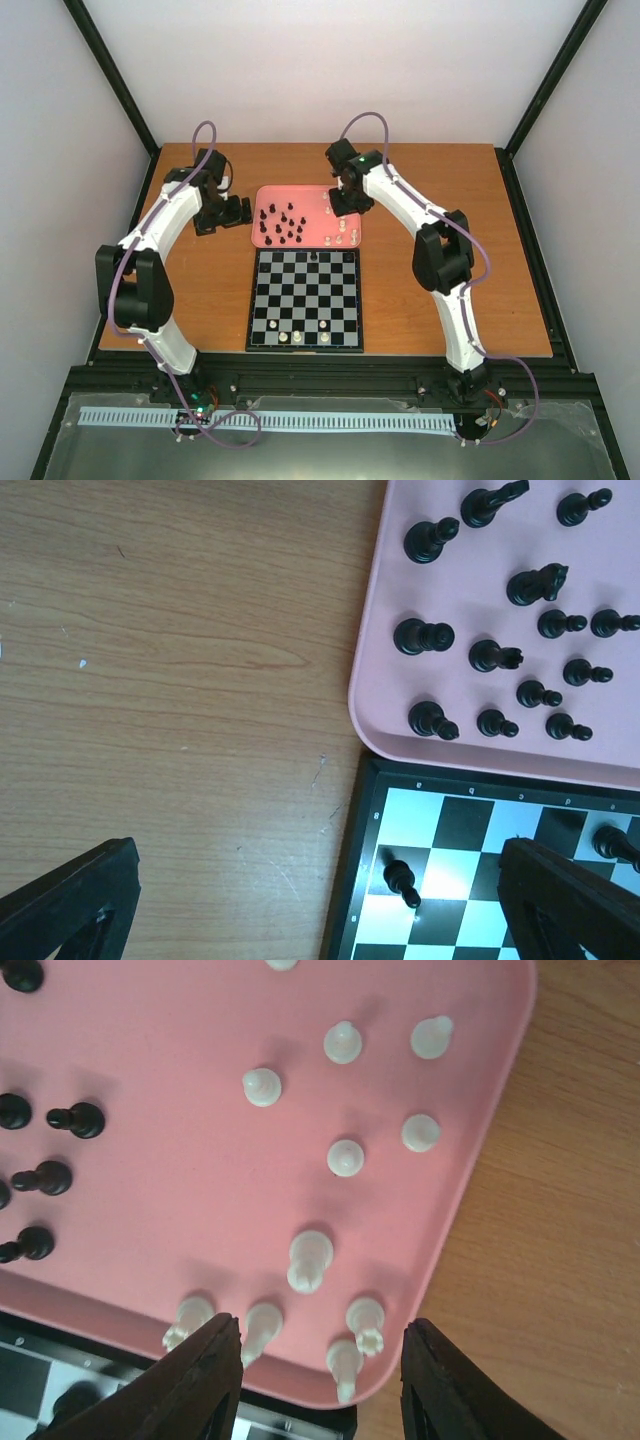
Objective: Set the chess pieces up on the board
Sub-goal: Pick up the chess piece from the storage box.
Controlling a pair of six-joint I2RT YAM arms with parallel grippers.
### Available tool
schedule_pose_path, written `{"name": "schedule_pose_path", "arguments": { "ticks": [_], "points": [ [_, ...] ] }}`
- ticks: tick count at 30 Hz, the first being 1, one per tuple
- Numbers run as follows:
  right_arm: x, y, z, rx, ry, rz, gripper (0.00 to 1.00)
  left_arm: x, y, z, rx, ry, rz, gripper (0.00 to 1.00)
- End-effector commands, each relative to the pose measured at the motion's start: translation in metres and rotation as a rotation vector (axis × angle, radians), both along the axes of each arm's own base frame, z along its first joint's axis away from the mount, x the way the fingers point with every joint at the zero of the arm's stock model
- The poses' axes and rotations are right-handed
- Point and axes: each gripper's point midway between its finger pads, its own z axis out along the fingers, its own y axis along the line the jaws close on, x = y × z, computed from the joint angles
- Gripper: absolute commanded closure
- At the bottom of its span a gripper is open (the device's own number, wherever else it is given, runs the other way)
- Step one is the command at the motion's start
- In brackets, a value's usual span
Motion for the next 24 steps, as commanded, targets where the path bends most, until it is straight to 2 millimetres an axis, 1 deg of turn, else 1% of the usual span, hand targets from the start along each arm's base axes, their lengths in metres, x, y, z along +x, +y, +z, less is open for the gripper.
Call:
{"name": "schedule_pose_path", "arguments": {
  "ticks": [1, 4, 6, 15, 24],
  "points": [
    [0.010, 0.005, -0.007, -0.028, -0.002, 0.047, 0.55, 0.012, 0.000, 0.002, 0.014, -0.004, -0.005, 0.00],
    [0.012, 0.010, -0.018, -0.022, 0.020, 0.052, 0.55, 0.013, 0.000, -0.003, 0.014, 0.012, -0.005, 0.00],
    [0.011, 0.008, -0.027, -0.037, 0.042, 0.046, 0.55, 0.014, -0.001, -0.007, 0.012, 0.022, -0.006, 0.00],
    [0.006, 0.004, -0.054, -0.055, 0.108, 0.054, 0.56, 0.018, -0.003, -0.015, 0.010, 0.041, -0.006, 0.00],
    [0.009, 0.002, -0.070, -0.041, 0.137, 0.054, 0.59, 0.022, -0.002, -0.018, 0.016, 0.050, -0.005, 0.00]
  ]
}}
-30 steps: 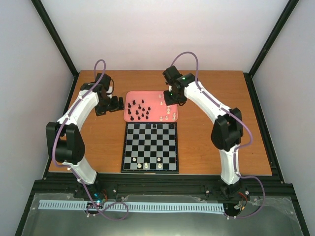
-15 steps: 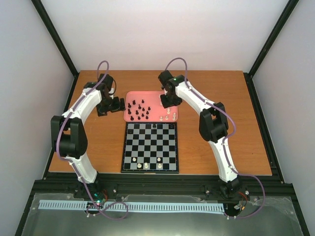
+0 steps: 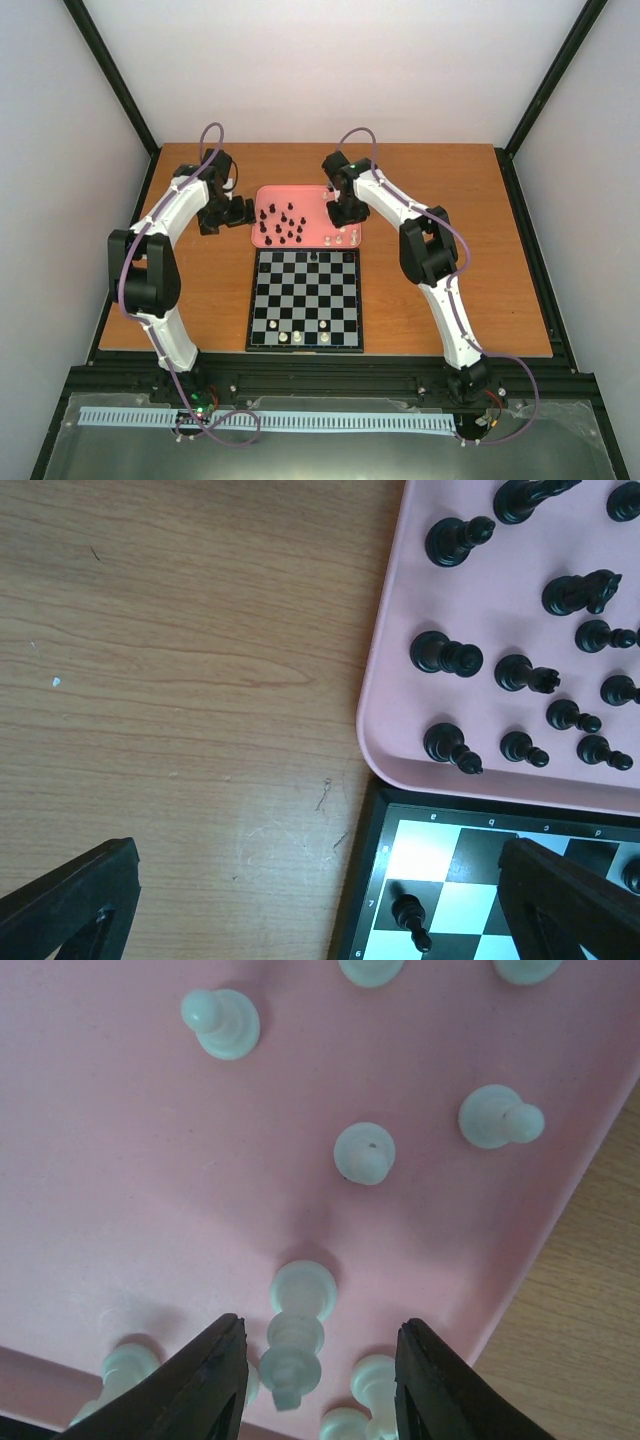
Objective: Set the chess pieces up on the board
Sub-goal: Pick up the chess piece from the storage box.
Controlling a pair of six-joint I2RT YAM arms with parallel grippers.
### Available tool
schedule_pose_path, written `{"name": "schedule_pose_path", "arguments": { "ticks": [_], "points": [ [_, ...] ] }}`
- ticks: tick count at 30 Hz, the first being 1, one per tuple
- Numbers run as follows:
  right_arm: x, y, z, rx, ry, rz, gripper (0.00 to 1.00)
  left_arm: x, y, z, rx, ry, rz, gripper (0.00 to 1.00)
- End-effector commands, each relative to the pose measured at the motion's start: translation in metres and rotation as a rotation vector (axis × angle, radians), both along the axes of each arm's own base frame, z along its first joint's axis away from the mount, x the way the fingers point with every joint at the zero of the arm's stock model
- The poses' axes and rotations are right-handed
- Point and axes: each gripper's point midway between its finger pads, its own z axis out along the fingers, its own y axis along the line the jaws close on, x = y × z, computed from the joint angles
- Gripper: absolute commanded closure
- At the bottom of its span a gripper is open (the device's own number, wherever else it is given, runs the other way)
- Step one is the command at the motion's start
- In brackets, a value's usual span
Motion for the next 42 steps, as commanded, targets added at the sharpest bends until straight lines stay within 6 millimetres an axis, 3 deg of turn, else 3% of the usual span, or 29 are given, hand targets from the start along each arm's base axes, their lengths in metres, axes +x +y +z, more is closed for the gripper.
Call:
{"name": "schedule_pose_path", "arguments": {
  "ticks": [1, 8, 25, 33, 39, 42],
  "points": [
    [0.006, -0.001, -0.003, 0.015, 0.006, 0.002, 0.59, 0.009, 0.000, 0.007, 0.006, -0.019, -0.005, 0.00],
    [0.015, 0.005, -0.001, 0.043, -0.011, 0.008, 0.63, 0.011, 0.000, 0.008, 0.008, -0.018, -0.003, 0.00],
    [0.010, 0.004, -0.008, 0.032, 0.020, 0.019, 0.73, 0.010, -0.001, 0.005, 0.004, -0.013, -0.005, 0.00],
    [0.007, 0.001, -0.006, 0.018, 0.031, 0.019, 0.93, 0.007, -0.001, 0.003, 0.002, -0.006, -0.003, 0.00],
    [0.011, 0.004, 0.010, 0.044, -0.007, 0.027, 0.97, 0.006, 0.000, 0.006, 0.006, -0.012, -0.002, 0.00],
    [0.016, 0.009, 0.033, 0.084, -0.055, 0.030, 0.97, 0.006, 0.000, 0.008, 0.008, -0.020, -0.003, 0.00]
  ]
}}
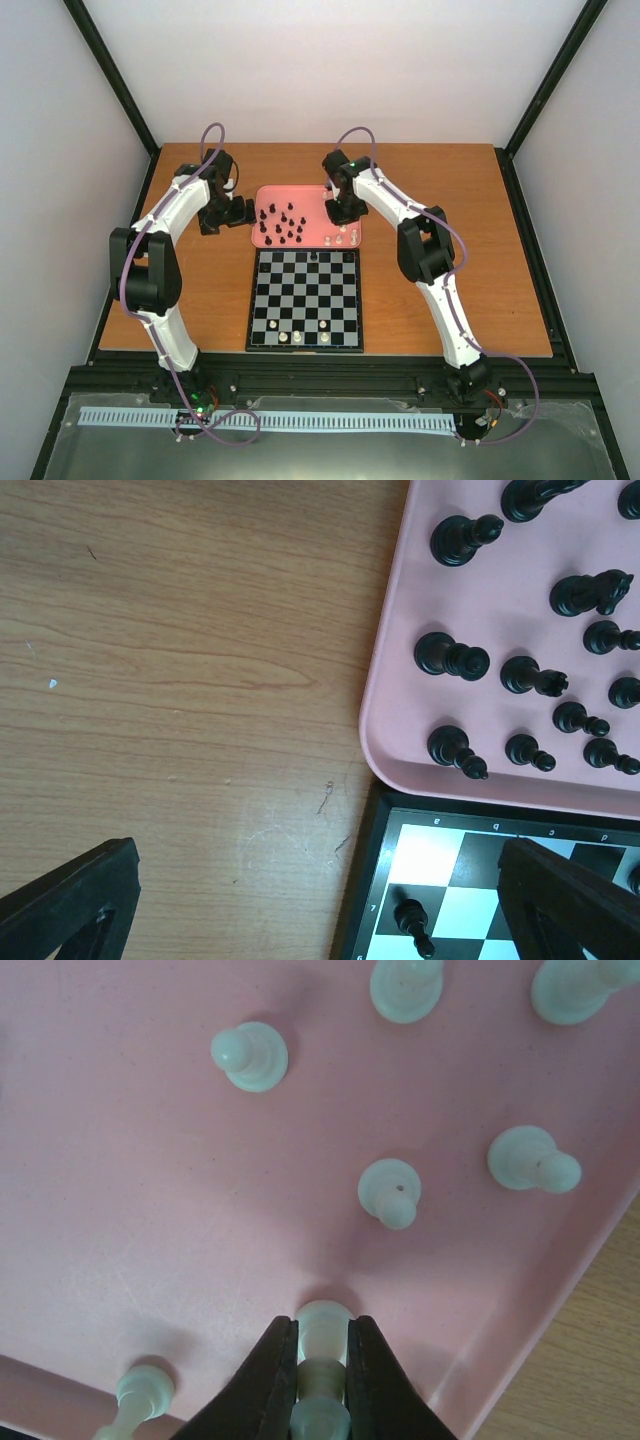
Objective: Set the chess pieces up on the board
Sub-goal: Pick up the chess piece from the storage box, then place the chess piece on the chessboard.
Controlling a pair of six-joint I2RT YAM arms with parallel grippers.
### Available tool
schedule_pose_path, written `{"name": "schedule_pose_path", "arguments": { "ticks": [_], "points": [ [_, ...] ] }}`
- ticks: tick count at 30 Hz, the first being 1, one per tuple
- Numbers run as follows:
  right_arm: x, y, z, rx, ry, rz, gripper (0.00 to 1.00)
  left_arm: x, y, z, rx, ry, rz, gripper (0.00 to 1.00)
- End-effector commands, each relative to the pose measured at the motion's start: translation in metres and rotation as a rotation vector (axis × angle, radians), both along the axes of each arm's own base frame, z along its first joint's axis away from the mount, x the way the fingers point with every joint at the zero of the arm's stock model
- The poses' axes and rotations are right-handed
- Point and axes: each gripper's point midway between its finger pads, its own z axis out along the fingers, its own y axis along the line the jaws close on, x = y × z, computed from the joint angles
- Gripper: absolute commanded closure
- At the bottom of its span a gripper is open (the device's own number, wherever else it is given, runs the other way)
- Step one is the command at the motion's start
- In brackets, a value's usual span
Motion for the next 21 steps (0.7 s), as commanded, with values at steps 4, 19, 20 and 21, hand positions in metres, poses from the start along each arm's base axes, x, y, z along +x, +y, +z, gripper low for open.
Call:
{"name": "schedule_pose_path", "arguments": {
  "ticks": [4, 19, 20, 21],
  "points": [
    [0.013, 0.007, 0.074, 0.091, -0.135, 0.001, 0.97, 0.004, 0.000, 0.014, 0.004, -0.037, -0.002, 0.00],
    [-0.110, 0.047, 0.150, 0.095, -0.175, 0.187, 0.97, 0.002, 0.005, 0.023, 0.023, -0.060, 0.002, 0.00],
    [-0.126, 0.051, 0.150, 0.099, -0.169, 0.208, 0.97, 0.002, 0.005, 0.024, 0.025, -0.063, 0.003, 0.00],
    [-0.141, 0.055, 0.149, 0.109, -0.160, 0.224, 0.97, 0.002, 0.005, 0.024, 0.025, -0.064, 0.004, 0.00]
  ]
}}
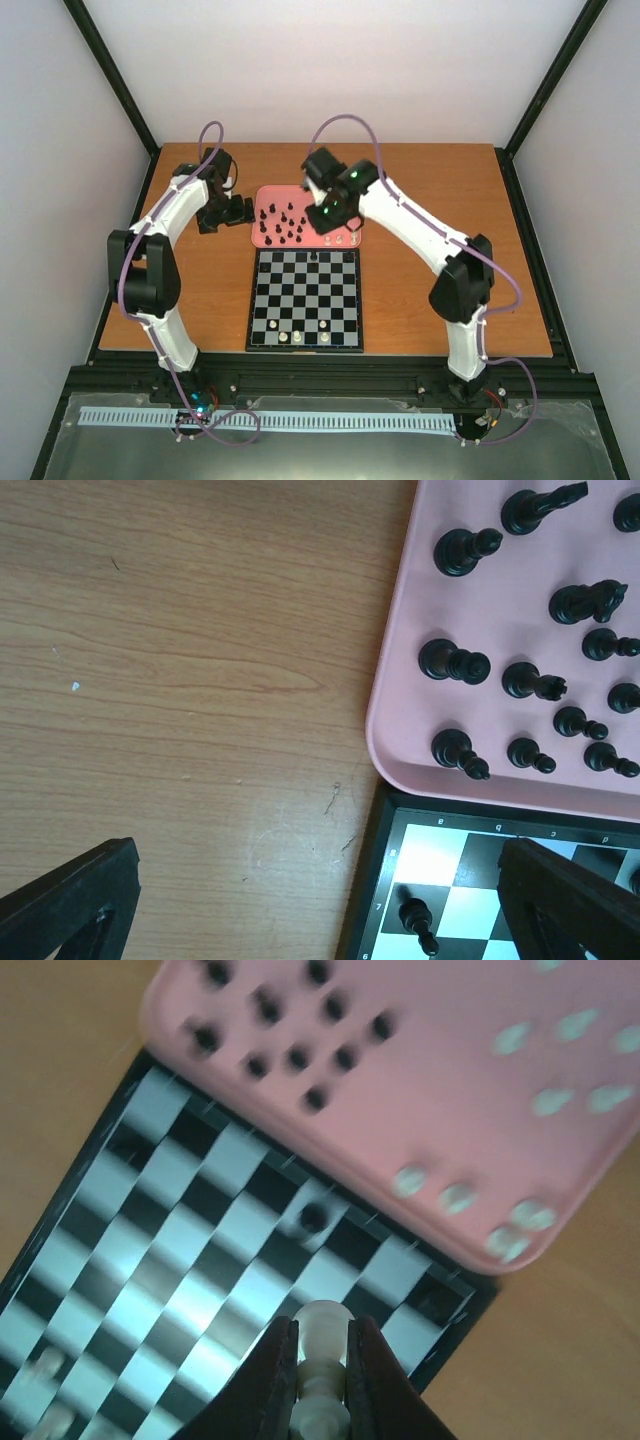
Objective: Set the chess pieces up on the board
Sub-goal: Place the chess piece on the chessboard.
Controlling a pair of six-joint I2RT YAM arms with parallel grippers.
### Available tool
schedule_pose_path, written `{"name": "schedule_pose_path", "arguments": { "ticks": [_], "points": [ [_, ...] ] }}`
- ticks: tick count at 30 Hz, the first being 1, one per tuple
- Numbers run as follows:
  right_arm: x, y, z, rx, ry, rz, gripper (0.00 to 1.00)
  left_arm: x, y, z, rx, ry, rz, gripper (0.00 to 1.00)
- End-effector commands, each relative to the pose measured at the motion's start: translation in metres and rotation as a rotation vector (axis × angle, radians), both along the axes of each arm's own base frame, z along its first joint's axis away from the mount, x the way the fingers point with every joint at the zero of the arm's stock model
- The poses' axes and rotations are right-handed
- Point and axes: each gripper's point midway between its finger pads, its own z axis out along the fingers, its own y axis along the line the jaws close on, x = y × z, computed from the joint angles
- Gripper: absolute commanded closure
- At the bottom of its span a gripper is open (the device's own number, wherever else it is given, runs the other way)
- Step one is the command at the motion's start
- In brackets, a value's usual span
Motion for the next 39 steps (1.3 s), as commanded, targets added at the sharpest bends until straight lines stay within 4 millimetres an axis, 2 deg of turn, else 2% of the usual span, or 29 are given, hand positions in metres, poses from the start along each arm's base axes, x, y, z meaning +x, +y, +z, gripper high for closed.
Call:
{"name": "schedule_pose_path", "arguments": {
  "ticks": [1, 7, 12, 15, 25, 30, 39],
  "points": [
    [-0.069, 0.014, -0.002, -0.008, 0.045, 0.076, 0.97, 0.002, 0.001, 0.020, 0.005, -0.051, 0.000, 0.00],
    [-0.140, 0.024, -0.028, -0.004, 0.082, 0.166, 0.97, 0.000, 0.002, 0.019, 0.010, -0.054, 0.003, 0.00],
    [-0.180, 0.041, -0.049, -0.035, 0.081, 0.263, 0.97, -0.004, 0.003, 0.018, 0.010, -0.056, 0.005, 0.00],
    [-0.197, 0.053, -0.057, -0.048, 0.081, 0.311, 0.97, -0.006, 0.003, 0.019, 0.008, -0.061, 0.007, 0.00],
    [-0.225, 0.048, -0.087, -0.092, 0.151, 0.328, 0.97, -0.011, -0.001, 0.018, -0.021, -0.067, 0.005, 0.00],
    [-0.229, 0.053, -0.094, -0.088, 0.173, 0.351, 0.97, -0.013, 0.001, 0.021, -0.013, -0.075, 0.005, 0.00],
    [-0.238, 0.050, -0.110, -0.095, 0.224, 0.358, 0.97, -0.018, 0.003, 0.021, -0.006, -0.078, 0.004, 0.00]
  ]
}}
